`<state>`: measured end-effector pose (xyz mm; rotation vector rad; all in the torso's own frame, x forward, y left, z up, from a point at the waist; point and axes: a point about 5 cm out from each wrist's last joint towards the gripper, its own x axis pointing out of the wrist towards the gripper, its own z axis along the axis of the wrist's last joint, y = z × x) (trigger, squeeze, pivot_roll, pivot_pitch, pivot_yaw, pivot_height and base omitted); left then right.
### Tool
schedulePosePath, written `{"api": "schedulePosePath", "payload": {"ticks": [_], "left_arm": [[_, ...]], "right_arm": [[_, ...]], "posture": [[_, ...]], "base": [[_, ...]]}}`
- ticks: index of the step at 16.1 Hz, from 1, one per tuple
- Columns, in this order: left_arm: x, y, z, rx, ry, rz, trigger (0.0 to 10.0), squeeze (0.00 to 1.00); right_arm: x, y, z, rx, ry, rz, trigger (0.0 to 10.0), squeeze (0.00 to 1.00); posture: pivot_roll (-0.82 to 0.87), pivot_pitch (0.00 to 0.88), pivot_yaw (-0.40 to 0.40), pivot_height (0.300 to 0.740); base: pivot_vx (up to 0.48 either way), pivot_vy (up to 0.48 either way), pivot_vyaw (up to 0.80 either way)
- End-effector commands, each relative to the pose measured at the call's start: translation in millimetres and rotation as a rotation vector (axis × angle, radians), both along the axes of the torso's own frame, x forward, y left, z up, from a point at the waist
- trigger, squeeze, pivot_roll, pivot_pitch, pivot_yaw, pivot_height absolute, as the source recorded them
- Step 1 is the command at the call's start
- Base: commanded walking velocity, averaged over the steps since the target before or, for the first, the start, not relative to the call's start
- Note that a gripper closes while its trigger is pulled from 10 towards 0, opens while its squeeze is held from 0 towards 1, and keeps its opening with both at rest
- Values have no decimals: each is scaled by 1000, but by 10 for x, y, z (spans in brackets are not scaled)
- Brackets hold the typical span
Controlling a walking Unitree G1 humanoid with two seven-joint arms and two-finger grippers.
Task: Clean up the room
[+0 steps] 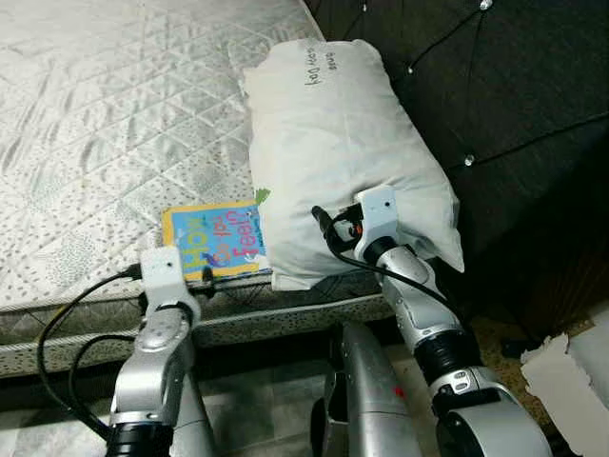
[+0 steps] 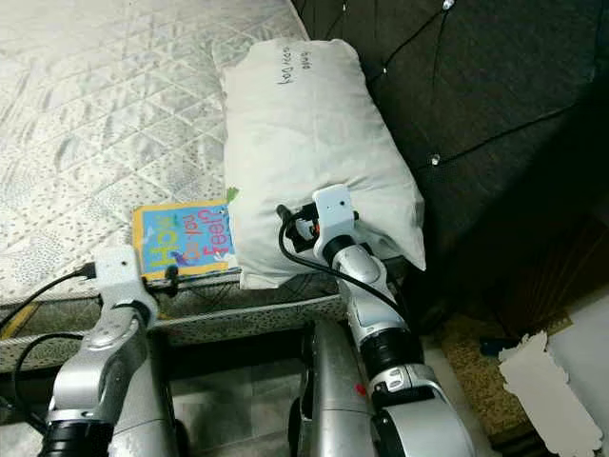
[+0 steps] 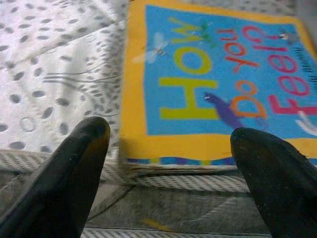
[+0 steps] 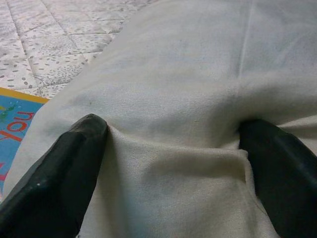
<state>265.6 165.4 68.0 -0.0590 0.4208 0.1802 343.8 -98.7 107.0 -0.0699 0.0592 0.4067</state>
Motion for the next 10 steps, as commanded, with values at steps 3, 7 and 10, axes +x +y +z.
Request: {"api": "schedulePosePath", "payload": {"ticks": [3, 7, 10], "left_arm": [[-70, -93, -53, -11, 43, -21, 10000, 0], [-145, -48, -98, -45, 80, 28, 10000, 0], [-151, 41, -116, -48, 84, 77, 10000, 0]], "right_arm": [[18, 8, 2, -10, 8, 6, 10000, 0], [19, 7, -2, -12, 12, 6, 10000, 0], [18, 5, -6, -12, 14, 6, 10000, 0]], "posture": [[51, 57, -112, 504], [52, 57, -111, 504], [53, 54, -110, 504]], "base": [[0, 0, 0], [0, 0, 0], [0, 0, 0]]}}
